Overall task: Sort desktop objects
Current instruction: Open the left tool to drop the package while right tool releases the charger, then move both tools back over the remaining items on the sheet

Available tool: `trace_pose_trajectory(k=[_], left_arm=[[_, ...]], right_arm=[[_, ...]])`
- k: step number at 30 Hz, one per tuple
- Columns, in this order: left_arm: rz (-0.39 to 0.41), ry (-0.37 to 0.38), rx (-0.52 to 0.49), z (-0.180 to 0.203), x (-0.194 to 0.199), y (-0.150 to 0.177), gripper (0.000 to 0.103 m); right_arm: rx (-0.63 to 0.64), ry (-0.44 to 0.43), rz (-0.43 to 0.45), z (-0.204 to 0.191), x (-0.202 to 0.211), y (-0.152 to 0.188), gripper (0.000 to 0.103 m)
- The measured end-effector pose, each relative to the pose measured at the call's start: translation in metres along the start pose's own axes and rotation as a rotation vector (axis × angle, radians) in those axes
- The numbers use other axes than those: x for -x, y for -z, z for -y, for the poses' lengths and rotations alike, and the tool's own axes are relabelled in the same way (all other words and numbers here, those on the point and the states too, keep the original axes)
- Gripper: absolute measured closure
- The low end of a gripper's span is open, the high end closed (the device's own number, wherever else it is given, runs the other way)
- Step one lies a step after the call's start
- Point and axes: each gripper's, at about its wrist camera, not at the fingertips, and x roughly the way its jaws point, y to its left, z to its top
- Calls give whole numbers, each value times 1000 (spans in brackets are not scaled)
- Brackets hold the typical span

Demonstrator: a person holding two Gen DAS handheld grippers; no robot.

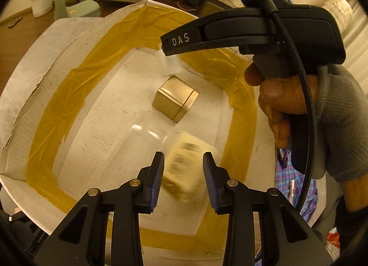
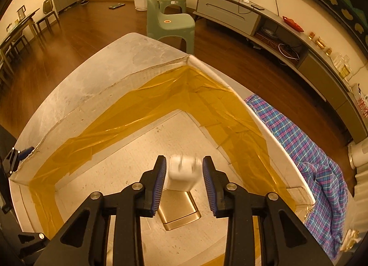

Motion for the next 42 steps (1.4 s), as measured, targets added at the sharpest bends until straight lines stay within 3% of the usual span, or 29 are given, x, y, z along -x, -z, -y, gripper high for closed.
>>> trace_pose_trajectory(k=[14, 27, 42], left_arm=[[20, -12, -28, 9, 11, 6, 65], [85, -41, -78, 28, 36, 10, 65], [135, -74, -131, 50, 72, 28, 65]], right_arm=[[7, 21, 13, 8, 34, 16, 66], [53, 63, 53, 10, 94, 57, 55], [6, -19, 165, 13, 163, 128, 51]])
